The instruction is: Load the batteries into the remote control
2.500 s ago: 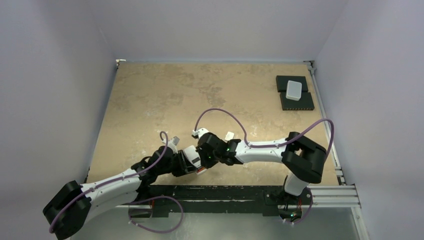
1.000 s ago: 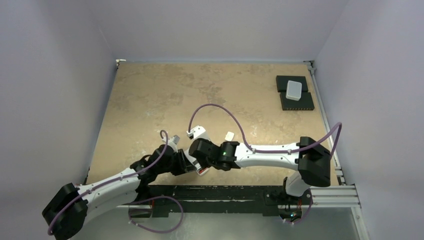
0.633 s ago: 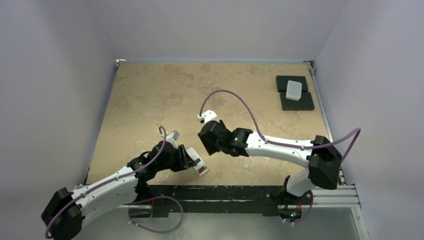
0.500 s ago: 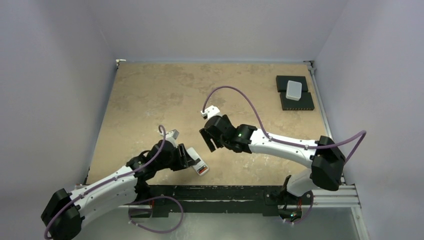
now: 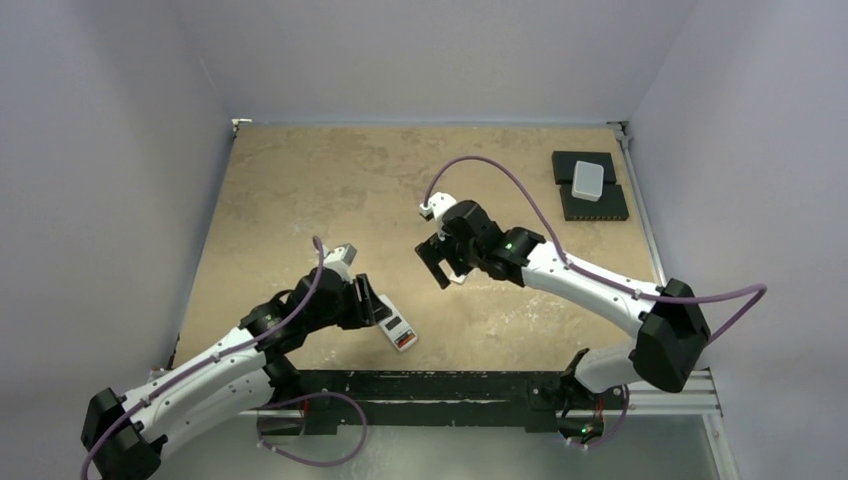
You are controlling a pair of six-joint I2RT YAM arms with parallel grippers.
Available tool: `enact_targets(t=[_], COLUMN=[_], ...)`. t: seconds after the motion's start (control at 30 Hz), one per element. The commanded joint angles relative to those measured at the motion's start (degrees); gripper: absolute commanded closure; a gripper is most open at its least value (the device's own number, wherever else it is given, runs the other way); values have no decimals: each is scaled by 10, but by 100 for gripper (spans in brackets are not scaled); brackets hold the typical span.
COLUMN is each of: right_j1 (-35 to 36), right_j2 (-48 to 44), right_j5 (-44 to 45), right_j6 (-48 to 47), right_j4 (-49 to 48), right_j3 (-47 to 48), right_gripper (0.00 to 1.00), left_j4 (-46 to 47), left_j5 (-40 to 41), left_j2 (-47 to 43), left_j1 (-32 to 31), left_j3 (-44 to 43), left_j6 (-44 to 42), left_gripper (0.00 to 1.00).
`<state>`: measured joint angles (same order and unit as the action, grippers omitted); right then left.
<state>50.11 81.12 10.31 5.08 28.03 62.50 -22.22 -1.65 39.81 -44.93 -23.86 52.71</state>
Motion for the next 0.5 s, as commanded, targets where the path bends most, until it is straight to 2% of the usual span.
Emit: enact_targets(t=[0.0,0.3,0.47], right_j1=[-46,-81,-97], right_j2=[-34,-35,-8], right_j5=[-75,-134,-175], right_j6=[-99,-246,-268], right_j4=[-38,-32,-30], right_j3=[-25,-53,-61], right_gripper=[1,1,1], left_j4=[-22,2,17], left_j5=[7,-23,-40], left_j2=[-7,-11,-11], left_j1=[-2,-1,-1], left_j3=[-47,-42,-31], left_j6=[-38,-44,-42], left_gripper=[53,52,52])
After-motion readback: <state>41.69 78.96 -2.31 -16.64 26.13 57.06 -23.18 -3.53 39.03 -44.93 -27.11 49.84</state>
